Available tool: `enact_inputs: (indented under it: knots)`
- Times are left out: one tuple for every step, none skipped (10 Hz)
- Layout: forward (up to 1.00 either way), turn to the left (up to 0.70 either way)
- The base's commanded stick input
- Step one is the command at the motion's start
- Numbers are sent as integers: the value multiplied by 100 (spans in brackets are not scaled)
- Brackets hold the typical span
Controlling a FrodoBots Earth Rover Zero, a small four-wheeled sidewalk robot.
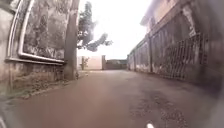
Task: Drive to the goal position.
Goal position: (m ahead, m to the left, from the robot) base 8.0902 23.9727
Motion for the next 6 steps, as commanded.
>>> enact_inputs:
  knots:
    - [45,0]
    - [45,-27]
    - [45,-27]
    - [45,0]
    - [45,0]
    - [45,0]
